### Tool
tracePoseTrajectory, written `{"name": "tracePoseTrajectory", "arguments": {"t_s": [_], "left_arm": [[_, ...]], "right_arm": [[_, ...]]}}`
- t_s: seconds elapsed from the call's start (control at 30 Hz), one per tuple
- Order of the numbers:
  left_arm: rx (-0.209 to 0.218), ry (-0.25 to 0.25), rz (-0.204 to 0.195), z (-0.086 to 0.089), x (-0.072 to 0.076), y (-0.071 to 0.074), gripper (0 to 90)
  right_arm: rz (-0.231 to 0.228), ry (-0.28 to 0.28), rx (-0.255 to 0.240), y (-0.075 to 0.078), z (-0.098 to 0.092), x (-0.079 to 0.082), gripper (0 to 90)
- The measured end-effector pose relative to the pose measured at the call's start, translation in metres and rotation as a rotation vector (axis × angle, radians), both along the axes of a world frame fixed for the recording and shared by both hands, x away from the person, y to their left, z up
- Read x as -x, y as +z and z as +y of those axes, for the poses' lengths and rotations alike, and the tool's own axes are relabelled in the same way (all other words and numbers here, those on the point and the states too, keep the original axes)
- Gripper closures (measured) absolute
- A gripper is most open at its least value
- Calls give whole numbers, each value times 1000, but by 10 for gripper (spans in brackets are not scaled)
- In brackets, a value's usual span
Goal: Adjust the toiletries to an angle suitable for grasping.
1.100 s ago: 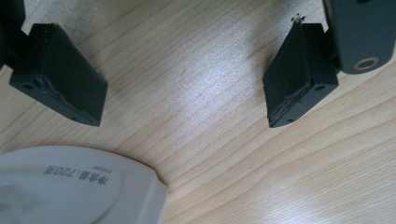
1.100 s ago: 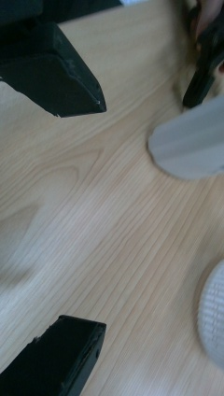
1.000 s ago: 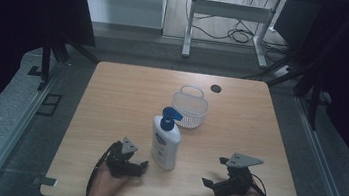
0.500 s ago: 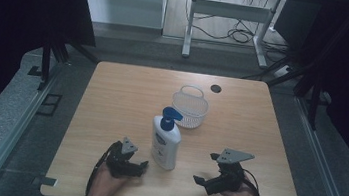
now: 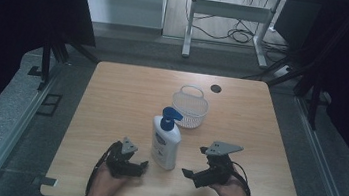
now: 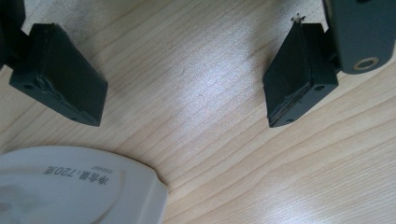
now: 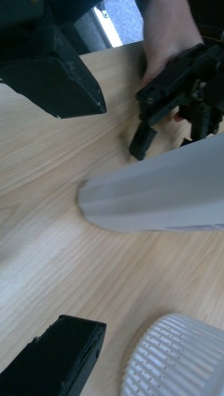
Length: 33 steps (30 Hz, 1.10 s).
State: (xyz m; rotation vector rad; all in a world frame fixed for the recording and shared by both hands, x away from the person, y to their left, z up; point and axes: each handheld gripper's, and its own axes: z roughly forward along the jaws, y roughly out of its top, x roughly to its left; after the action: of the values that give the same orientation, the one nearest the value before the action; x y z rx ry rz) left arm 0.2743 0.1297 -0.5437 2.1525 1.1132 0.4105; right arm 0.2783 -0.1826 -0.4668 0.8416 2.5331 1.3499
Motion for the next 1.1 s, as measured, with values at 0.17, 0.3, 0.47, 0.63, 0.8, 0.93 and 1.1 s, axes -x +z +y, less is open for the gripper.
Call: {"name": "tracePoseTrajectory", "arguments": {"t_s": [0.17, 0.3, 0.47, 0.63, 0.8, 0.93, 1.1], "left_arm": [[0, -1, 2, 0, 0, 0, 133], [0, -2, 2, 0, 0, 0, 133], [0, 0, 1, 0, 0, 0, 133], [0, -1, 2, 0, 0, 0, 133], [-1, -1, 2, 0, 0, 0, 133], [-1, -1, 2, 0, 0, 0, 132], [-1, -1, 2, 0, 0, 0, 133]], "right_arm": [[8, -9, -32, 6, 8, -4, 15], [10, -7, -48, 11, 14, -6, 41], [-5, 8, -39, 17, 23, -7, 55], [-22, 22, -24, 22, 35, -9, 65], [-21, 20, -20, 22, 45, -13, 79], [-35, 16, -16, 24, 52, -15, 94], [-53, 22, -6, 27, 61, -18, 108]]}}
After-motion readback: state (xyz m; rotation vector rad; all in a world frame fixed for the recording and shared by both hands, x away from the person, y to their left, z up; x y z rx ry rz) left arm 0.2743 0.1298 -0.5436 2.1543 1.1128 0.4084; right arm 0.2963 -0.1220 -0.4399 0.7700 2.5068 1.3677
